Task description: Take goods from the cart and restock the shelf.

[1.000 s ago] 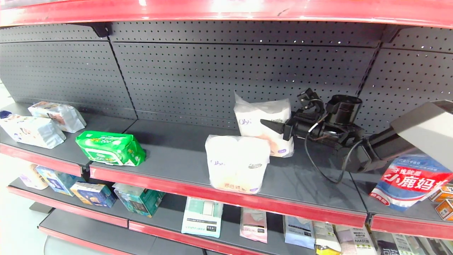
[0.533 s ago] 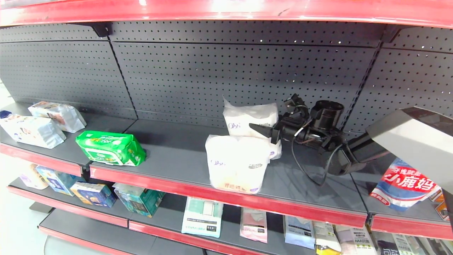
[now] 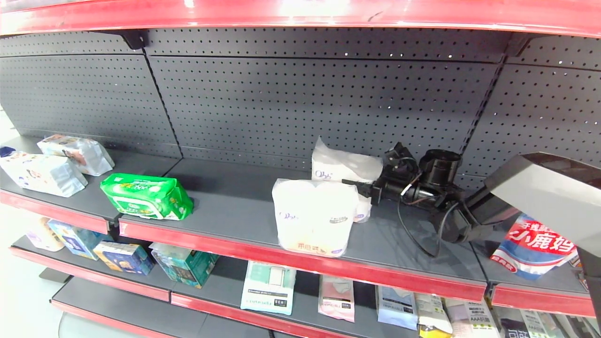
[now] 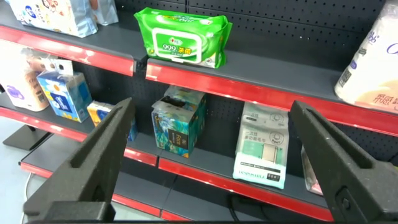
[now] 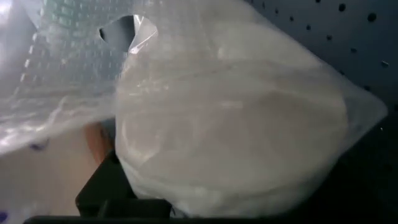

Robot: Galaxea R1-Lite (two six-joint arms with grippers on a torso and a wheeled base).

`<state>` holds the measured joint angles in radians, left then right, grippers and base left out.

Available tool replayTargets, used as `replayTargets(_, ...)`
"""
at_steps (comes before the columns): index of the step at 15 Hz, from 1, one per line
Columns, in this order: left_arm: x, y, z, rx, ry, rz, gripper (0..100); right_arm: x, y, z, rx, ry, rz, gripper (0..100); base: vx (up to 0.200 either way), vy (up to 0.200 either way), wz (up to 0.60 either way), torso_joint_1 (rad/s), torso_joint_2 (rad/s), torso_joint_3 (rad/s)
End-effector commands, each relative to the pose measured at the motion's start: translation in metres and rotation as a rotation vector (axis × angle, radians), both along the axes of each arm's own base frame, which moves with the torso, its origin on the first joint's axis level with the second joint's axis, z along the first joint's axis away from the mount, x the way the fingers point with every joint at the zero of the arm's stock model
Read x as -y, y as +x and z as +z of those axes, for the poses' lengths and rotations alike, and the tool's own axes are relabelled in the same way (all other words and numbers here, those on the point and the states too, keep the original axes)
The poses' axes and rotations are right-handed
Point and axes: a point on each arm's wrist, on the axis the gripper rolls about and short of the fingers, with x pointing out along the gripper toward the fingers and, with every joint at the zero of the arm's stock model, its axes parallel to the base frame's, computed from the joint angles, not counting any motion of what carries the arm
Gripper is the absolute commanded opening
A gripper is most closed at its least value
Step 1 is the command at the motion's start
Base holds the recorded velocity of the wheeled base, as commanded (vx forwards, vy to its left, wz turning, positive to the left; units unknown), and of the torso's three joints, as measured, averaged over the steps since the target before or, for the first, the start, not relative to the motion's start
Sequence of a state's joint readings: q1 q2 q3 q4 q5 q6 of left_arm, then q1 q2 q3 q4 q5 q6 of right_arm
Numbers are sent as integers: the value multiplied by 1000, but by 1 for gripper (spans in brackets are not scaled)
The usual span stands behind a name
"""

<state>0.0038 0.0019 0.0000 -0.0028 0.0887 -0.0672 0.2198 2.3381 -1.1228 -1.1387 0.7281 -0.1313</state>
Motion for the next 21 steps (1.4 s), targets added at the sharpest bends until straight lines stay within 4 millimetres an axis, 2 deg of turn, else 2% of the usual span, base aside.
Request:
replayTargets(1,0,0,0,1,0,1,100,13,-2,-5,-3,-20,19,0,0,0,0,0,0,0)
replayTargets(5,0,0,0,1,0,1,100,13,0,-4,17,-27,40,0,0,0,0,0,0,0)
replayTargets(16,0,0,0,1,0,1,100,-21,0,-5,4,7,169,0,0,0,0,0,0,0)
replayTargets(21,0,0,0,1,0,1,100,-20,3,-4,9,5,131,0,0,0,0,0,0,0)
